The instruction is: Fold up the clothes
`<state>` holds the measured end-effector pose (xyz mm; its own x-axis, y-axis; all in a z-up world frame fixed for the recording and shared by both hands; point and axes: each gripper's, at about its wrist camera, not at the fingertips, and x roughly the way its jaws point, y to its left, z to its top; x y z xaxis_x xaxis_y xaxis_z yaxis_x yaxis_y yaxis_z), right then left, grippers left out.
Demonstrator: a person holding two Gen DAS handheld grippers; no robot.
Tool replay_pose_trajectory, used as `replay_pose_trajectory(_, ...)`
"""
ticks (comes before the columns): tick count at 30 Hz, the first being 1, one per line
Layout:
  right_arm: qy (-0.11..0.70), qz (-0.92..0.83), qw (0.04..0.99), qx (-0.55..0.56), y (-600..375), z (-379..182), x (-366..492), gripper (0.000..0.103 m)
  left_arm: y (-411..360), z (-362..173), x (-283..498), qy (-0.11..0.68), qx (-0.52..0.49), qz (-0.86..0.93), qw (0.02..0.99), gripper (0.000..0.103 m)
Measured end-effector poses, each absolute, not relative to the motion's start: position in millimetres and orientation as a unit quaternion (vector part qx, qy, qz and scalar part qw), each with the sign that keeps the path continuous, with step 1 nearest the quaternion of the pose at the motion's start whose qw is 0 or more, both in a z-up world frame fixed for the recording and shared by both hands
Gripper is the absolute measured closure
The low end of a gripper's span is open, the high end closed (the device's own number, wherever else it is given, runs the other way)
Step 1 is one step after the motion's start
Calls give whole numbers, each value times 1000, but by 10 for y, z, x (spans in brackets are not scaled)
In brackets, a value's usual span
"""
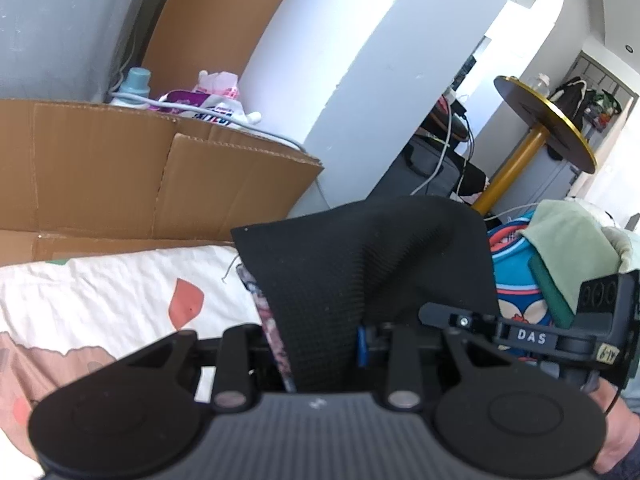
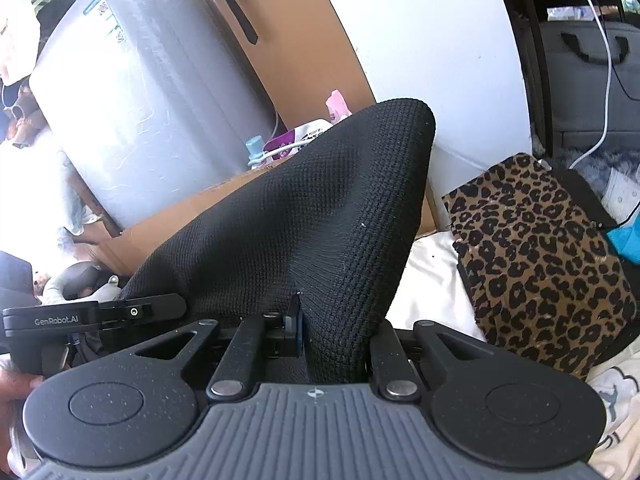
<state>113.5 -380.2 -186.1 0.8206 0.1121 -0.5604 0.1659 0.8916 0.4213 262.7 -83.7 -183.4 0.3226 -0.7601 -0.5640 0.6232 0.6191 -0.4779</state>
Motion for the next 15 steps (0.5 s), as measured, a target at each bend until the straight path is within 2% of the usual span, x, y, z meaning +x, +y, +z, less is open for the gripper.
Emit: replay_pose_trajectory(15,271,-20,947,170,-3863,-1564,1000,92,-1041,-1621,2453,377,-57,-433,816,68)
